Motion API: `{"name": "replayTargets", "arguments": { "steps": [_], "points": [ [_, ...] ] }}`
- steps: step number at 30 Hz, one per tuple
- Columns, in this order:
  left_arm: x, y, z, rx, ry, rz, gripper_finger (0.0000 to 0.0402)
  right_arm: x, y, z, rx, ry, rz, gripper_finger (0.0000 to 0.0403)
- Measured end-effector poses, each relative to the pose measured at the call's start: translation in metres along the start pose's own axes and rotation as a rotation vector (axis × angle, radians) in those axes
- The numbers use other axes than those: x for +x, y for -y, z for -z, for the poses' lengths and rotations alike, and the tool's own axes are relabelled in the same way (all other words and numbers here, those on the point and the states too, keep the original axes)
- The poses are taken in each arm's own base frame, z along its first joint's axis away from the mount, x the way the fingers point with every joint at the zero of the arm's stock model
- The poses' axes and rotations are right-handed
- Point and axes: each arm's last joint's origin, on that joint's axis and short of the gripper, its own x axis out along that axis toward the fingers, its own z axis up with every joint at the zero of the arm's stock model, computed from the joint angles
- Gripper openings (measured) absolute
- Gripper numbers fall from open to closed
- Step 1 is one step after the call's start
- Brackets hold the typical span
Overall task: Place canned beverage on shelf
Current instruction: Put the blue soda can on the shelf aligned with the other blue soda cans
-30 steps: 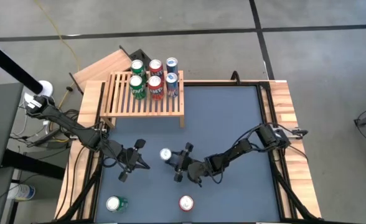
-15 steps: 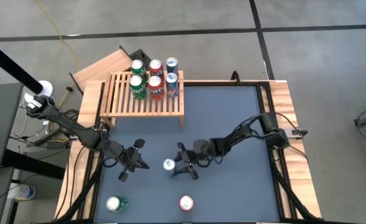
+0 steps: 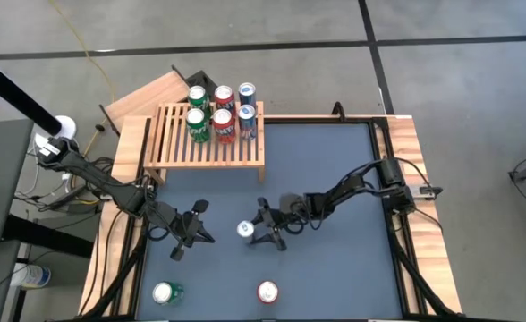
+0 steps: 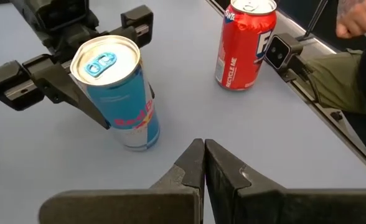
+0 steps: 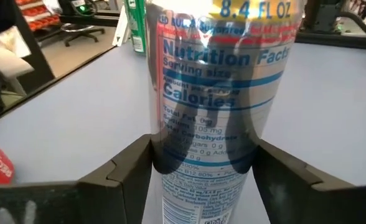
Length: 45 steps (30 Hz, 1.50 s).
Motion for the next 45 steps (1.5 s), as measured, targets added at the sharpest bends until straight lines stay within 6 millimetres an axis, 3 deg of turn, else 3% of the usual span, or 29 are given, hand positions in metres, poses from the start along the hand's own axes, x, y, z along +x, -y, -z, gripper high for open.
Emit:
{"name": "replayTargets", "arguments": {
  "steps": [11, 26, 36, 45],
  "points": [
    [0.000, 0.000, 0.000, -0.001, -0.001, 0.006, 0.0000, 0.004, -0.012, -0.007, -0.036, -0.006, 0.063, 0.0256],
    [0.000, 0.000, -0.001, -0.001, 0.011, 0.009, 0.0000, -0.016, -0.022, -0.040, -0.017, -0.111, 0.183, 0.0258],
    [0.000, 0.000, -0.002, 0.002, 0.022, 0.010, 0.0000, -0.025, -0.025, -0.047, -0.042, -0.172, 0.244, 0.0291],
    [0.000, 0.000, -0.002, 0.010, 0.018, 0.010, 0.0000, -0.046, -0.032, -0.059, 0.138, -0.280, 0.256, 0.0292]
  ]
}}
